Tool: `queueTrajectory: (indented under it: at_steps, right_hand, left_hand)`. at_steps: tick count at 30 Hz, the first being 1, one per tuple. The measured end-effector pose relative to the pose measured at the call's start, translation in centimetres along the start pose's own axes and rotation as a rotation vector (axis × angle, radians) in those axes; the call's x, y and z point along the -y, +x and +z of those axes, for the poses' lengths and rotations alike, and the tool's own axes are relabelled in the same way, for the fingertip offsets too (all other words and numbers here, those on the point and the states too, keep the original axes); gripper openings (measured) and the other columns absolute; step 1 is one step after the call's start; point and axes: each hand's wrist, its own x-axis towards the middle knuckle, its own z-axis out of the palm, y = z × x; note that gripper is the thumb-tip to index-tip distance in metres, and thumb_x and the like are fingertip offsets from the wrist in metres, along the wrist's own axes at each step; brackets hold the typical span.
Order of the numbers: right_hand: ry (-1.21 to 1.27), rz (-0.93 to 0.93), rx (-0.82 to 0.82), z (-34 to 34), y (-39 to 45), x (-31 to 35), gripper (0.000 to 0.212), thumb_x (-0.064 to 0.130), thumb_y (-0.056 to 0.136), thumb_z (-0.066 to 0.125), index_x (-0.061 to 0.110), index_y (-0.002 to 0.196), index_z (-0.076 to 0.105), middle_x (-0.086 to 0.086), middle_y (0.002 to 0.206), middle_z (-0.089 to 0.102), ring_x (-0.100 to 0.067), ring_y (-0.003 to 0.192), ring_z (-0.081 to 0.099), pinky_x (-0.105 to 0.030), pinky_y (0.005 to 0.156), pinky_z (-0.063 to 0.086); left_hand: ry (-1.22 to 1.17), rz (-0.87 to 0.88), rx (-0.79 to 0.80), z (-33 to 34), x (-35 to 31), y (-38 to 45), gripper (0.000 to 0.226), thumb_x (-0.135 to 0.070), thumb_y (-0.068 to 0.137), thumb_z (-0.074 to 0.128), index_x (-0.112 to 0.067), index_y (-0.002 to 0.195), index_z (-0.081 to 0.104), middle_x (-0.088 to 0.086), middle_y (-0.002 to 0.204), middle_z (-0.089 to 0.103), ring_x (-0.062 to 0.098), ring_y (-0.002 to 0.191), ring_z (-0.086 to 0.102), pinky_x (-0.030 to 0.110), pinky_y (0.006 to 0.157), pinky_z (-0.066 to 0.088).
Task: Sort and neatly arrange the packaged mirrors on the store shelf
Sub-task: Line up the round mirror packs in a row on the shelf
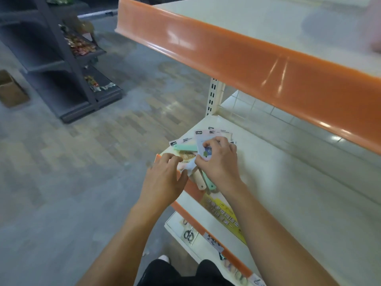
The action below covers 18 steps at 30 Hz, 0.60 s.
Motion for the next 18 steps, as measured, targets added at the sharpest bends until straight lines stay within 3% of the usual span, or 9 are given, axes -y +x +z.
queueTrajectory:
  at_steps: [4,8,18]
  right_hand:
    - [-0.026,0.063,-0.008,0.5,1.2,0.5,0.035,0.038,0.077,0.068,0.024,0.108,0.063,0.005,0.119,0.05,-0.026,0.108,0.04,-0.036,0.095,0.04]
    - [-0.075,0.108,-0.013,1.3,2.4,1.2,0.038,0.041,0.08,0.066,0.024,0.114,0.062,0.004,0.122,0.049,-0.025,0.109,0.04,-0.035,0.093,0.04]
    - [-0.106,0.252,-0.08,2.4,5.3,1.6,0.04,0.04,0.081,0.065,0.019,0.115,0.063,-0.001,0.123,0.05,-0.03,0.109,0.042,-0.038,0.096,0.04]
  left_hand:
    - [-0.029,0.04,0.014,-0.6,0.9,2.4,0.03,-0.036,0.089,0.055,-0.022,0.117,0.057,-0.001,0.121,0.055,0.026,0.101,0.058,0.039,0.08,0.047]
    - [-0.009,0.05,0.063,-1.3,2.2,4.6,0.036,-0.042,0.091,0.048,-0.026,0.123,0.053,-0.007,0.13,0.049,0.019,0.107,0.056,0.035,0.084,0.044]
    - [-0.055,0.162,0.11,-1.6,4.5,7.7,0.038,-0.043,0.09,0.046,-0.024,0.122,0.055,-0.005,0.124,0.052,0.022,0.104,0.057,0.039,0.085,0.045]
